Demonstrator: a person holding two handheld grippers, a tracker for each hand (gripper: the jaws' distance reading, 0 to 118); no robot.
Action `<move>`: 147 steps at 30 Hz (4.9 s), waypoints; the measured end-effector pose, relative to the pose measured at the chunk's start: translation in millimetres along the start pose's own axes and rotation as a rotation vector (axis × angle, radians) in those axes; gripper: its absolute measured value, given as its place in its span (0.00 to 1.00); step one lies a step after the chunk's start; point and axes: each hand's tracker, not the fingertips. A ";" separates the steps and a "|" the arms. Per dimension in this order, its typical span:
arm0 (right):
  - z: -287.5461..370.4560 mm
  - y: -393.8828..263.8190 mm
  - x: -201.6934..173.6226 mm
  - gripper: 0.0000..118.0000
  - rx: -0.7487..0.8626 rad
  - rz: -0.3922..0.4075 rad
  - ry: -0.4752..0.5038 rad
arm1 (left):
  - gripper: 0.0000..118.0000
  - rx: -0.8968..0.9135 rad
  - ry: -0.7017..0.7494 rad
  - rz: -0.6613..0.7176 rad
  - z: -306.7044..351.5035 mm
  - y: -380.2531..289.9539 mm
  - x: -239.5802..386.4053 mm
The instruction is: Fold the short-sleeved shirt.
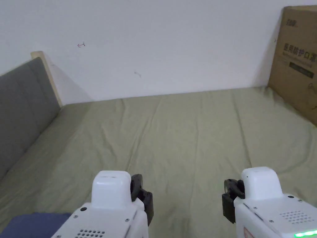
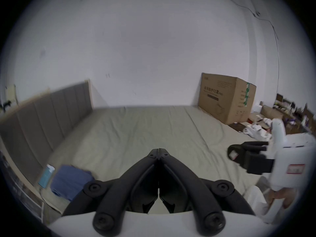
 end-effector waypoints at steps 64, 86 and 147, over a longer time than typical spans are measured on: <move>38.5 25.6 -6.2 0.96 0.272 0.003 -0.133 | 0.97 0.062 0.252 0.006 13.4 24.7 3.8; 35.0 26.4 -9.2 0.96 0.264 0.016 -0.137 | 0.97 -0.013 0.222 0.027 1.5 24.1 10.7; 30.5 25.3 -4.6 0.96 0.222 -0.003 -0.121 | 0.97 -0.080 0.089 0.140 17.3 49.7 9.0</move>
